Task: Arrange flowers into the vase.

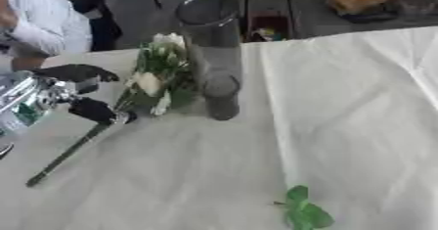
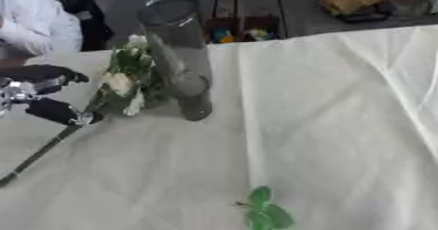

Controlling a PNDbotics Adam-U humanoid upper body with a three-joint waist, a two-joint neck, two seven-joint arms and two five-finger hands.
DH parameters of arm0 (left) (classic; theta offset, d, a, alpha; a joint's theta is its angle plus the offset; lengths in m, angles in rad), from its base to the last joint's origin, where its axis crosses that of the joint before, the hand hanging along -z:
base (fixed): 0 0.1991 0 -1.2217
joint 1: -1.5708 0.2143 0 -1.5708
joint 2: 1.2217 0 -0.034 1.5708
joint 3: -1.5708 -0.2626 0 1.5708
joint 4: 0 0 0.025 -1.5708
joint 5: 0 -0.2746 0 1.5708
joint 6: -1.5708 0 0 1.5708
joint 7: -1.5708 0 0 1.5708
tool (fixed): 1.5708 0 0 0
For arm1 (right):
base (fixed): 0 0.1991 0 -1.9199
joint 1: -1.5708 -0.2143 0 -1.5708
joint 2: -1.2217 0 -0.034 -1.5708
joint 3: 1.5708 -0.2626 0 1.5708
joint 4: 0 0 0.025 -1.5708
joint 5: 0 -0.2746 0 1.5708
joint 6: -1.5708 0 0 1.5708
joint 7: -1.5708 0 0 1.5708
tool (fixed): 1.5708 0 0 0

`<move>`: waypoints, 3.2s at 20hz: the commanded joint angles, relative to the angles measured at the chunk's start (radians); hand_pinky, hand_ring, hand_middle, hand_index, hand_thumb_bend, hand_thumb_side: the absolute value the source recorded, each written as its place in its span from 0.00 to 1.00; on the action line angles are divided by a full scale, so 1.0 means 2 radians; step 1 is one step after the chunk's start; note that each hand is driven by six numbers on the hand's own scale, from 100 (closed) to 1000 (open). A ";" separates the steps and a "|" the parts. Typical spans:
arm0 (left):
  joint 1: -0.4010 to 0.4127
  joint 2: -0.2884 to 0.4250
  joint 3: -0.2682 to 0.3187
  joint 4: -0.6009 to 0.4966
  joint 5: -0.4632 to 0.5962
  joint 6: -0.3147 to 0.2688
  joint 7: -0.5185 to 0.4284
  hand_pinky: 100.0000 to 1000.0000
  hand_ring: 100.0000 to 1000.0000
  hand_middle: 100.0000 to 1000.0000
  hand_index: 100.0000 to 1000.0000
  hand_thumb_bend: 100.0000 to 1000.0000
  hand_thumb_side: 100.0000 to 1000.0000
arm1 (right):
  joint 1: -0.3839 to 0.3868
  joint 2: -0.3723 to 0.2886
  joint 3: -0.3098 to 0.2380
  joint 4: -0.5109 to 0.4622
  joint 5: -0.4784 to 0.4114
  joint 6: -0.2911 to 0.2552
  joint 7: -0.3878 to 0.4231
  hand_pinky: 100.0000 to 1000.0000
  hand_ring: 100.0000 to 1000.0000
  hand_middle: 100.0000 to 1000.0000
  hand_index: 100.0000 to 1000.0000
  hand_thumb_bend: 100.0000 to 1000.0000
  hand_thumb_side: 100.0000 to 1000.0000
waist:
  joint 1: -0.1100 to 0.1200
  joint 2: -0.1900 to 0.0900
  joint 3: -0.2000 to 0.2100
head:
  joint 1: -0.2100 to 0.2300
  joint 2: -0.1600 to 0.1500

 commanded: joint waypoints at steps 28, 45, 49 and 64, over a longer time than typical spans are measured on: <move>-0.028 -0.044 0.008 0.109 -0.047 0.045 -0.045 0.88 0.89 0.90 0.96 0.32 0.62 | -0.007 -0.006 0.004 -0.009 -0.009 -0.001 0.009 0.61 0.70 0.46 0.74 0.00 0.98 | 0.002 0.001 -0.010 | 0.014 -0.017; -0.034 -0.066 0.016 0.152 -0.062 0.044 -0.020 0.84 0.86 0.88 0.94 0.25 0.61 | -0.006 -0.005 0.005 -0.009 -0.012 -0.002 0.015 0.61 0.71 0.46 0.74 0.00 0.99 | 0.002 0.005 -0.015 | 0.021 -0.023; -0.035 -0.071 0.016 0.162 -0.063 0.043 -0.016 0.85 0.86 0.88 0.94 0.22 0.62 | -0.007 -0.005 0.005 -0.009 -0.013 -0.003 0.015 0.61 0.71 0.46 0.74 0.00 0.99 | 0.002 0.006 -0.017 | 0.023 -0.025; -0.036 -0.083 0.026 0.191 -0.091 0.040 0.009 0.70 0.77 0.80 0.86 0.04 0.55 | -0.008 -0.006 0.006 -0.009 -0.015 -0.002 0.020 0.62 0.71 0.45 0.74 0.00 0.99 | 0.003 0.009 -0.020 | 0.031 -0.030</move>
